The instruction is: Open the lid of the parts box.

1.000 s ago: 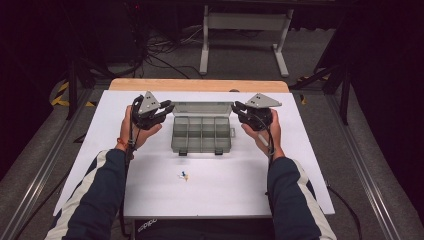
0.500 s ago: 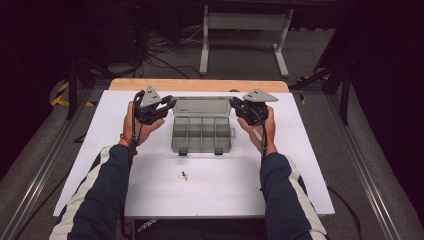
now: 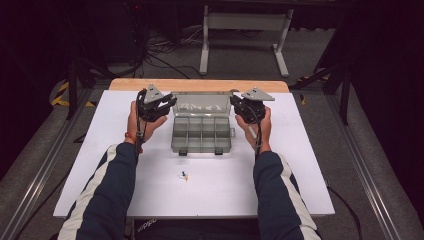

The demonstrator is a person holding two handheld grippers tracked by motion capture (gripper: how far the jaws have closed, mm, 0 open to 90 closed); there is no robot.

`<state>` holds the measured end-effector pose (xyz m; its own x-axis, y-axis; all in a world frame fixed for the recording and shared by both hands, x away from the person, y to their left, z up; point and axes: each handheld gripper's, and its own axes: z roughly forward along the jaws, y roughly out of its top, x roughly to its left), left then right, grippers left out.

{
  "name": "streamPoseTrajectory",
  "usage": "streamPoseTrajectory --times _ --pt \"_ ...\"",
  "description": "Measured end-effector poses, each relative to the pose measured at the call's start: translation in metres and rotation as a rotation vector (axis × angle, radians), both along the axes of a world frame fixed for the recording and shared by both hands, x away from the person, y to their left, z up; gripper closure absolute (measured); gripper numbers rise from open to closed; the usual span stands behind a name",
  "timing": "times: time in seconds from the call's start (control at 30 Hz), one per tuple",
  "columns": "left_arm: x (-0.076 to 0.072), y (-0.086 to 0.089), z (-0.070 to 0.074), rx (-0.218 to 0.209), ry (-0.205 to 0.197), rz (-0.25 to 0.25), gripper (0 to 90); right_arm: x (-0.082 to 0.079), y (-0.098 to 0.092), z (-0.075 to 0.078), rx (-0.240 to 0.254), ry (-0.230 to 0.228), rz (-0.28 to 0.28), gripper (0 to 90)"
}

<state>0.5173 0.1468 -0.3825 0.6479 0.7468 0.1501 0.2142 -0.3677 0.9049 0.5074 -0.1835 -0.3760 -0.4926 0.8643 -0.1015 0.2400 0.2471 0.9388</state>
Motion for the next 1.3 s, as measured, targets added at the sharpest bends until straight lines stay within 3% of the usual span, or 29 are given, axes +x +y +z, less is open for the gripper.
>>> streamPoseTrajectory --times 0.4,0.63,1.3 --pt "0.008 -0.007 -0.016 -0.011 0.036 0.072 74.4 0.008 0.007 -0.022 0.031 0.038 -0.065 84.1" --pt "0.010 -0.009 -0.023 -0.011 0.057 0.088 74.3 0.012 0.008 -0.032 0.020 0.065 -0.080 83.6" --pt "0.017 -0.017 -0.043 0.042 0.094 0.152 74.1 0.022 0.014 -0.051 -0.009 0.131 -0.113 82.1"
